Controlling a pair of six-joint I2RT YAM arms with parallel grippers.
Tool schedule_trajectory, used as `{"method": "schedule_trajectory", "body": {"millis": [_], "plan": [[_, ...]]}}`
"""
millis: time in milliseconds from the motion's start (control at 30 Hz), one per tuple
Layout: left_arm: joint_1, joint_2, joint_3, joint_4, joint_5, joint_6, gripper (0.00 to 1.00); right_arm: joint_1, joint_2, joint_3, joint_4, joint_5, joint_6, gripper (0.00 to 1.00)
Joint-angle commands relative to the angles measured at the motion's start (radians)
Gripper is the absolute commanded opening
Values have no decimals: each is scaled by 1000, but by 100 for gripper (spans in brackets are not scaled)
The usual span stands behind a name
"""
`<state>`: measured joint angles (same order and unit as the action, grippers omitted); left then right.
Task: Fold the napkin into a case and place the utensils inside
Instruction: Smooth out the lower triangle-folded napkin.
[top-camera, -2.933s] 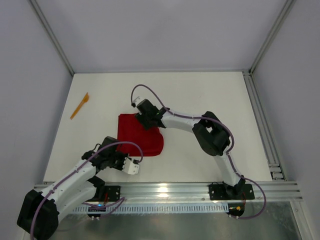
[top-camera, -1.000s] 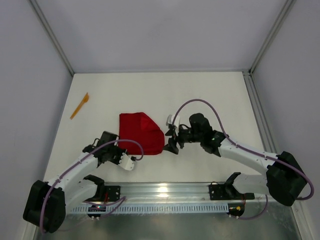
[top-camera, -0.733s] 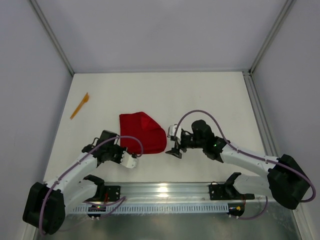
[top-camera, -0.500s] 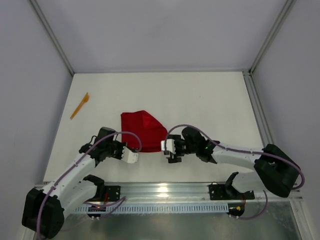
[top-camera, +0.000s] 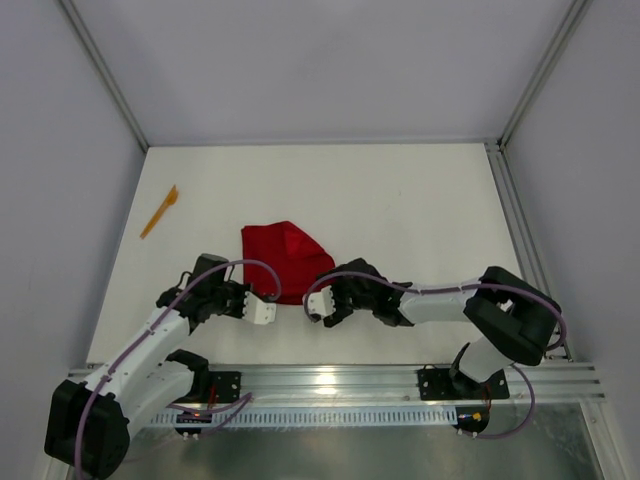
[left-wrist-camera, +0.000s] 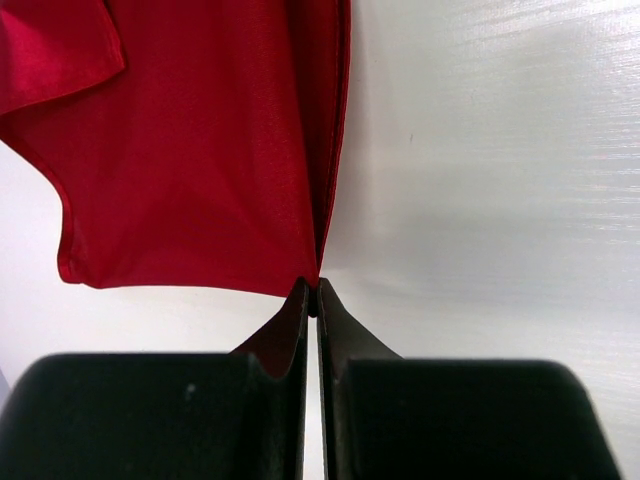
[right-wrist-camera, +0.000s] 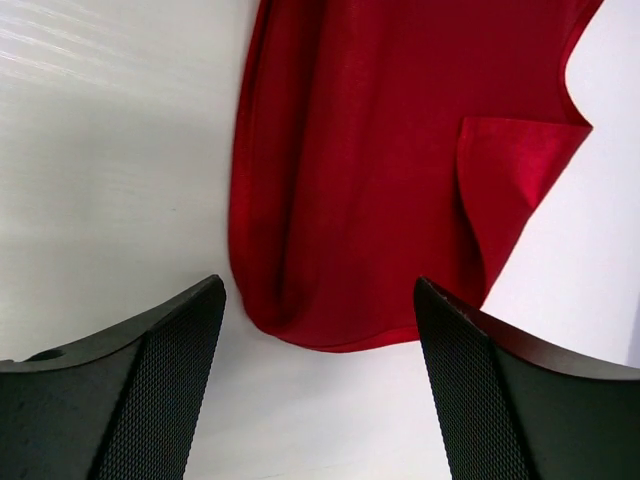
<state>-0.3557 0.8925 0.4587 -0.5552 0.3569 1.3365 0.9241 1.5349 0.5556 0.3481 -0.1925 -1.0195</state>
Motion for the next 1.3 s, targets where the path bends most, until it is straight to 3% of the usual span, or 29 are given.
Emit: {"method": "schedule_trajectory", "body": {"millis": [0, 300, 567, 700, 800, 833, 1133, 1267], "plan": [[11, -9, 28, 8, 39, -16, 0, 9, 59, 12, -44, 71, -77, 80], [35, -6, 46, 12, 48, -48, 0, 28, 102, 79, -279, 149, -139, 71], [41, -6, 55, 24, 63, -71, 0, 53, 151, 105, -331, 188, -142, 67], [43, -7, 55, 21, 59, -76, 0, 53, 191, 129, -340, 240, -131, 35], [44, -10, 57, 14, 65, -85, 0, 53, 203, 141, -340, 240, -129, 25], [46, -12, 57, 12, 65, -86, 0, 52, 205, 144, -340, 249, -119, 4], [49, -23, 60, -32, 60, -92, 0, 50, 136, 181, -369, 171, -10, 3], [49, -18, -3, -29, 44, -16, 0, 51, 120, 201, -414, 145, 36, 3]]}}
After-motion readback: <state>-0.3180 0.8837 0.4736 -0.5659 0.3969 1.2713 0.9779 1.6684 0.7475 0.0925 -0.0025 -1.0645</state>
